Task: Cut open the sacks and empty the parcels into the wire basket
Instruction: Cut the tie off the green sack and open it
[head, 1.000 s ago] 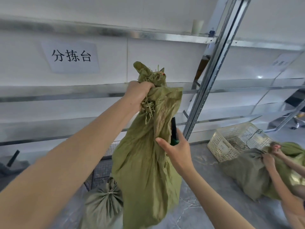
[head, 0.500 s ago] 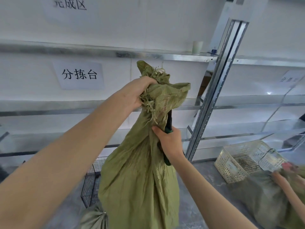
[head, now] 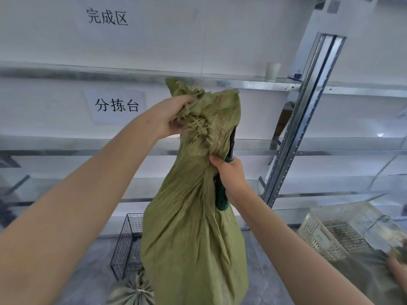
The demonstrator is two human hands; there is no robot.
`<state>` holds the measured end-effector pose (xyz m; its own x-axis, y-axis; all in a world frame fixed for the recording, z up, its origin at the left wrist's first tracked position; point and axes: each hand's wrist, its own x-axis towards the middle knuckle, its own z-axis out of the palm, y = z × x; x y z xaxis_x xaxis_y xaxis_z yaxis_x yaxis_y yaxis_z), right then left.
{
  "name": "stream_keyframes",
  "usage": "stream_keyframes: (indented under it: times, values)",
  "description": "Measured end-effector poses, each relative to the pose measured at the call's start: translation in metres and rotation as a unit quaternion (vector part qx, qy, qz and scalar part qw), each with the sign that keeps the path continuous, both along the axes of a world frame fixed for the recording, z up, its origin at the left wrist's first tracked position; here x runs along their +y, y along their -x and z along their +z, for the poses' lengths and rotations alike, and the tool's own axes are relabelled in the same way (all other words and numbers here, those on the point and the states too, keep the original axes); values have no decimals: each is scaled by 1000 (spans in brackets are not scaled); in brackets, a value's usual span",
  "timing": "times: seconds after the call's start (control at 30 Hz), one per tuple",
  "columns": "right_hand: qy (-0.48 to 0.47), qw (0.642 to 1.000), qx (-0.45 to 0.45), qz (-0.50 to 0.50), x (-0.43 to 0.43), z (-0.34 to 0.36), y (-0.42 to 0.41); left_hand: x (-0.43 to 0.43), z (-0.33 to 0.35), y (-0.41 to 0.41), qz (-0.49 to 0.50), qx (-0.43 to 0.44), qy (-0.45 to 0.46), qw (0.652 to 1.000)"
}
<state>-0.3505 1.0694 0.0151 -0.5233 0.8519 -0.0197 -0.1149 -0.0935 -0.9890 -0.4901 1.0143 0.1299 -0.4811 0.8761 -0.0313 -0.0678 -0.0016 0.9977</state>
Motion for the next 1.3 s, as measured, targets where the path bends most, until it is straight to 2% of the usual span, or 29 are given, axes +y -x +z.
stream_keyframes:
  times: [0.1, 0.17, 0.3, 0.4, 0.5, 0.6, 0.67, 0.87, 1.03, 1.17, 1.3]
  values:
    - [29, 999, 35, -3, 13, 12, 4, -14, -7, 20, 22, -3, 8, 1000]
    - [38, 998, 54, -14, 21, 24, 6, -28, -22, 41, 62, -57, -1, 996]
    - [36, 996, 82, -19, 35, 48, 15, -50, -80, 65, 145, -147, 26, 978]
    - [24, 995, 95, -18, 39, 65, 24, -52, -127, 65, 158, -172, 64, 970]
    - [10, 995, 100, -12, 41, 81, 30, -46, -157, 63, 213, -186, 38, 958]
    - [-11, 995, 95, -21, 43, 90, 37, -38, -169, 69, 300, -163, 12, 940]
    - [-22, 995, 90, -30, 46, 92, 42, -35, -177, 71, 330, -129, 37, 934]
    - [-61, 995, 59, -53, 57, 96, 57, -32, -232, 64, 311, -114, 144, 932]
    - [-71, 995, 55, -51, 58, 89, 66, -31, -254, 57, 340, -92, 162, 922]
    - [-62, 994, 59, -61, 60, 86, 73, -40, -286, 43, 358, -204, 154, 898]
    - [-47, 994, 54, -85, 63, 89, 79, -50, -314, 19, 327, -302, 183, 877]
